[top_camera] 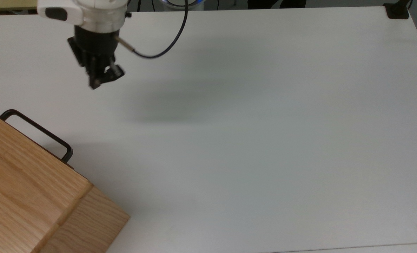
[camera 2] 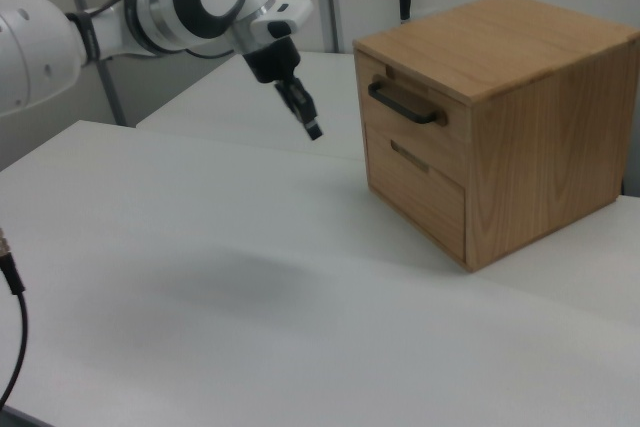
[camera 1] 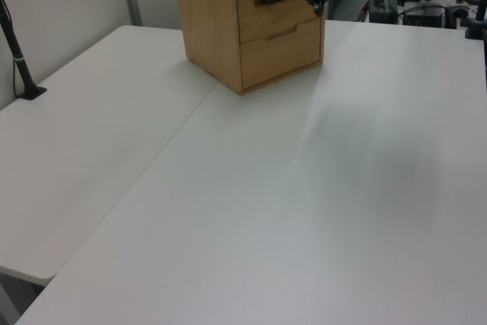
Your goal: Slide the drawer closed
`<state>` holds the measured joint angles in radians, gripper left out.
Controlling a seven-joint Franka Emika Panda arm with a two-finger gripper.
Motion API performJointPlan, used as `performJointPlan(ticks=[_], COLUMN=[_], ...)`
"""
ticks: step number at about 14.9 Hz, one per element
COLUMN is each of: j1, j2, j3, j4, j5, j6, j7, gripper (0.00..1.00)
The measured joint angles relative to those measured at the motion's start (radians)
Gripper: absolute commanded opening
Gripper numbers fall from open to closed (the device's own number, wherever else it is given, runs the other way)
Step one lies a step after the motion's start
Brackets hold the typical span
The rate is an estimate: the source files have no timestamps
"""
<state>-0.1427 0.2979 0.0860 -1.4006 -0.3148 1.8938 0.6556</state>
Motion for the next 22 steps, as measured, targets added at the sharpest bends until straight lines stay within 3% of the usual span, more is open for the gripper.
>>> performJointPlan(ticks=[4, 8, 12, 16, 17, 18, 19, 22], j1=[0.0, 0.05, 0.2, 0.229, 0.225, 0.221, 0.215, 0.202], j2=[-0.127, -0.24, -0.33, -0.347, -0.347, -0.347, -0.347, -0.347], j3=[0.002, -0.002, -0.122, -0.16, -0.167, -0.175, -0.178, -0.181], j4=[-0.099, -0.206, -0.291, -0.318, -0.318, -0.318, -0.317, -0.316], j5=[0.157, 0.184, 0.206, 0.21, 0.21, 0.21, 0.21, 0.211], j6=[-0.068, -0.105, -0.108, -0.108, -0.108, -0.108, -0.108, -0.108], j7=[-0.159, -0.242, -0.33, -0.501, -0.578, -0.655, -0.686, -0.715], gripper=[0.0, 0.0, 0.02, 0.04, 0.25, 0.71, 1.0, 1.0])
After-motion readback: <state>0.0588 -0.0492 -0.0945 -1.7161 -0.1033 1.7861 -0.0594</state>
